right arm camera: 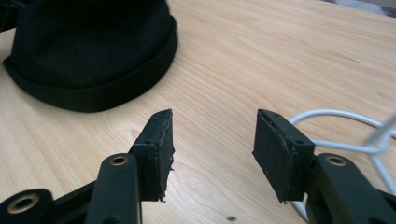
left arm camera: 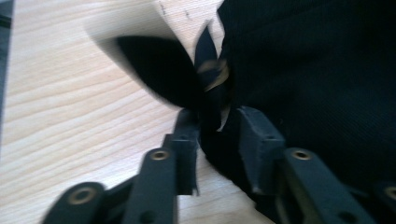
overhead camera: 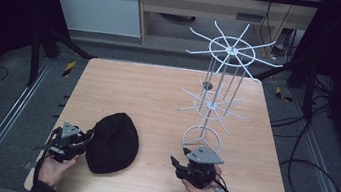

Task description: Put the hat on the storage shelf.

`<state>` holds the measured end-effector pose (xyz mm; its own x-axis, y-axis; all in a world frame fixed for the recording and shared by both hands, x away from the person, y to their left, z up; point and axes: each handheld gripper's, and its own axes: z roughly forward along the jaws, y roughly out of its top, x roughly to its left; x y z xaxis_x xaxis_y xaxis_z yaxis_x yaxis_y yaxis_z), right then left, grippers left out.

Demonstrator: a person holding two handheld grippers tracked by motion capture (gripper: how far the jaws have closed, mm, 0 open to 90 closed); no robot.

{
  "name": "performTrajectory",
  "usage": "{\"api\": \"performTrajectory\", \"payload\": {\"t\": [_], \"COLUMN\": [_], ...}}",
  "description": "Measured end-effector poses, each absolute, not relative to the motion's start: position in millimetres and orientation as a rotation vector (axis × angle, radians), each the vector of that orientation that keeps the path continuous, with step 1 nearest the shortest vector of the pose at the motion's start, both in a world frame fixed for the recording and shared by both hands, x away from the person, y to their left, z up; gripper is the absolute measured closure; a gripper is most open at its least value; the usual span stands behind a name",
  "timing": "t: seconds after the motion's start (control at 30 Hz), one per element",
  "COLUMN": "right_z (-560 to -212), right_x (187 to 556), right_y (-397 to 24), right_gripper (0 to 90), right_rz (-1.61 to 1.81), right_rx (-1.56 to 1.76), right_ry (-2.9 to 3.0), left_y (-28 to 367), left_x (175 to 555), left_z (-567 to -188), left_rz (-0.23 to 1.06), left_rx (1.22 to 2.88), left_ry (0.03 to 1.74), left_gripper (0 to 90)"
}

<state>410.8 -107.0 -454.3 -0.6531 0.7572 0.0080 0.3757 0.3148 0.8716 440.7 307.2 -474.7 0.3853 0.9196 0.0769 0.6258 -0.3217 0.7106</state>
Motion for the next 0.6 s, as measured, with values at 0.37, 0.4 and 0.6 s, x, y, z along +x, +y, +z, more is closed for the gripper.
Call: {"api": "performTrajectory", "payload": {"t": [0.37, 0.4, 0.6], "right_z": [-455.6, -455.5, -456.3], "right_x": [408.1, 407.8, 409.3], "right_y": [-147.9, -151.3, -181.4], "right_gripper": [43.9, 43.0, 41.2], "right_rz": [1.242, 1.244, 1.221], "right_rx": [1.117, 1.133, 1.233], "right_ry": [2.102, 2.093, 2.026], "left_y": [311.3, 310.0, 297.4], "left_x": [425.8, 424.5, 416.1], "left_z": [-448.2, -444.8, -418.0], "left_rz": [0.665, 0.662, 0.637], "left_rx": [1.927, 1.918, 1.843], "left_ry": [1.313, 1.303, 1.238], "left_gripper": [52.2, 51.7, 48.9]}}
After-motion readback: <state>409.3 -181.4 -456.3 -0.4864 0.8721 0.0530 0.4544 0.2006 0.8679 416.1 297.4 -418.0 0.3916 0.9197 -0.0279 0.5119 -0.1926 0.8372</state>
